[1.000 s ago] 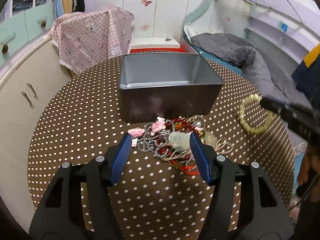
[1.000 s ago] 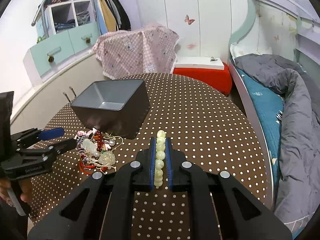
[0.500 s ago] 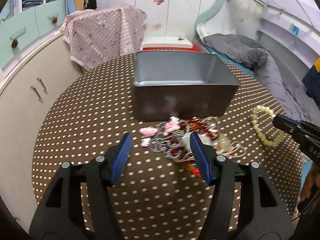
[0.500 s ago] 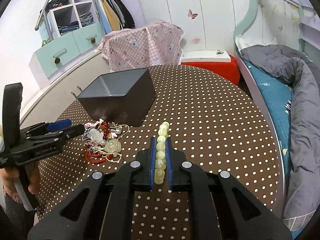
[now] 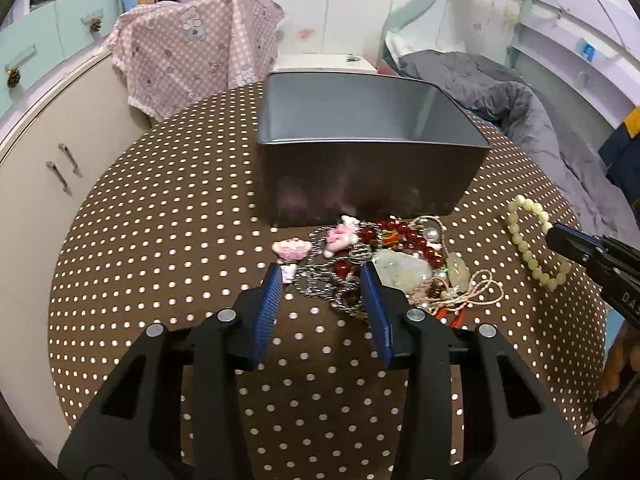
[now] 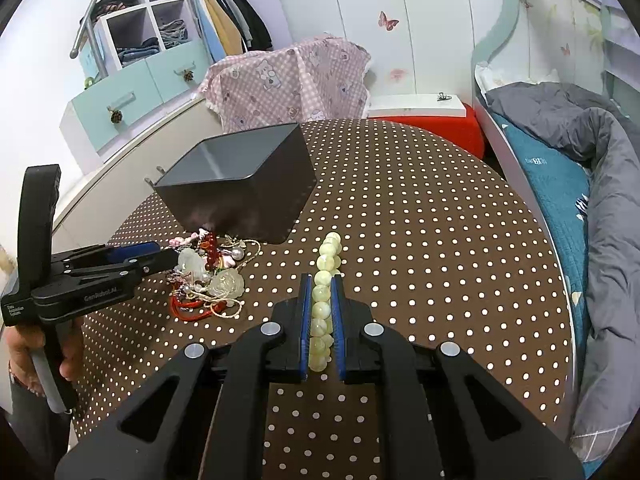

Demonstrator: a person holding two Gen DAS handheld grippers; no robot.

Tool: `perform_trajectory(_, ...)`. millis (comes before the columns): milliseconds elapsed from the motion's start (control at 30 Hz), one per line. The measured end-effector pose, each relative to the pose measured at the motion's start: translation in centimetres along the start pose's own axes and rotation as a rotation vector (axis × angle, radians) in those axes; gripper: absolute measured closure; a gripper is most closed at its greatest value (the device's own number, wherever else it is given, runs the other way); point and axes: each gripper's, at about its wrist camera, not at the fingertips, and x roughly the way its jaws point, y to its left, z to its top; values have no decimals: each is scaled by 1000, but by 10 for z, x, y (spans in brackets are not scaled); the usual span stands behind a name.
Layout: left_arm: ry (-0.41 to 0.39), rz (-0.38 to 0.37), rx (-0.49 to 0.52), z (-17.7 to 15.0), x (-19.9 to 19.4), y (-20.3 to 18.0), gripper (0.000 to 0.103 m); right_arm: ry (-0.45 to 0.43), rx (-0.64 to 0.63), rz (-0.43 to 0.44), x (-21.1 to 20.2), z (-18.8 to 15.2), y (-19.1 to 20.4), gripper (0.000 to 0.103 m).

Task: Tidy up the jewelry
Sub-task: 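Carry the pearl bracelet over the metal box and open the right tool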

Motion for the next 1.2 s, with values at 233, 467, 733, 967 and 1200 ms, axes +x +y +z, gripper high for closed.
perform_trajectory(233, 16, -45, 13, 2, 10, -5, 85, 0, 1, 2, 1, 1, 1, 95)
perform_trajectory(467, -112, -57, -12, 7, -17, -2, 101, -17, -5, 9, -6, 4, 6, 95)
perform_trajectory(733, -245, -128, -60, 17, -63, 11, 101, -63, -12, 99, -23, 17, 26, 95)
perform_trajectory(967, -347, -200, -101, 28, -93, 30, 101, -127, -47, 180, -36, 49, 50, 95)
perform_trajectory(1200, -417, -175, -98, 37, -110, 27, 101, -205, -94, 160, -20, 87, 70, 95)
